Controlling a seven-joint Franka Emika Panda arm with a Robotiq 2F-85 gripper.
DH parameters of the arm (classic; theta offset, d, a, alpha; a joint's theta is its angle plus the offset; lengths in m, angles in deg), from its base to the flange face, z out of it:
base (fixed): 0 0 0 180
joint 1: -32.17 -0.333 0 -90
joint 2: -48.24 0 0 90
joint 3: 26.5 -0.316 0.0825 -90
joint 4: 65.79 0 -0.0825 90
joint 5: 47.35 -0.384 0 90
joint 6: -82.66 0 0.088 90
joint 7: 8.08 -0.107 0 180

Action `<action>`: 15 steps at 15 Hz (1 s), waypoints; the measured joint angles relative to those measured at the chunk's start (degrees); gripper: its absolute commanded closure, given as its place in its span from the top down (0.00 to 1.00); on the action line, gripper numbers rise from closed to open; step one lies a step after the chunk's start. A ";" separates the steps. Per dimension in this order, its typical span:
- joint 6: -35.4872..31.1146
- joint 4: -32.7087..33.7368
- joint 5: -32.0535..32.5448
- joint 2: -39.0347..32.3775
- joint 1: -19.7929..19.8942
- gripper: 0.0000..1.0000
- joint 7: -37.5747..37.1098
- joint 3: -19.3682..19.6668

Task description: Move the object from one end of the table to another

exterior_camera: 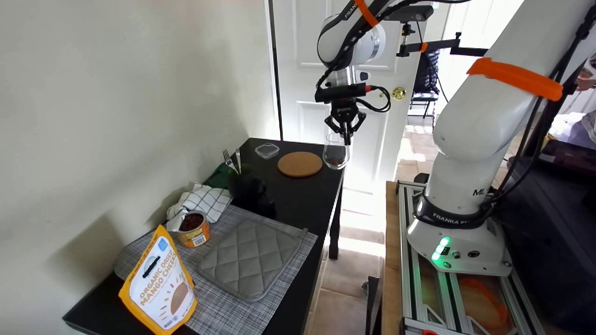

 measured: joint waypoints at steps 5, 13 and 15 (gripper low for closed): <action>-6.61 8.30 -1.45 -6.06 -1.57 0.01 0.04 0.01; -6.83 22.48 -9.08 -16.29 -8.16 0.05 1.83 0.03; -6.83 22.16 -9.02 -16.25 -8.16 0.05 1.83 0.33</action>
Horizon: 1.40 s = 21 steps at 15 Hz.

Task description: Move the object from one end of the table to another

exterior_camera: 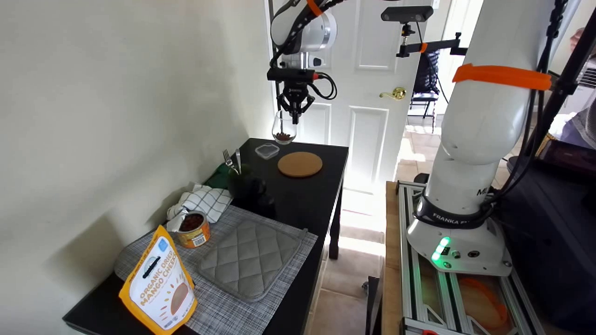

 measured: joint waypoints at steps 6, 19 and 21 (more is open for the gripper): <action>-0.01 1.20 -2.15 -2.53 -1.47 0.01 1.03 0.15; 2.56 16.53 -5.58 -23.30 -5.13 0.01 -0.18 0.68; 2.56 18.03 -5.58 -24.83 -5.26 0.01 -0.63 0.99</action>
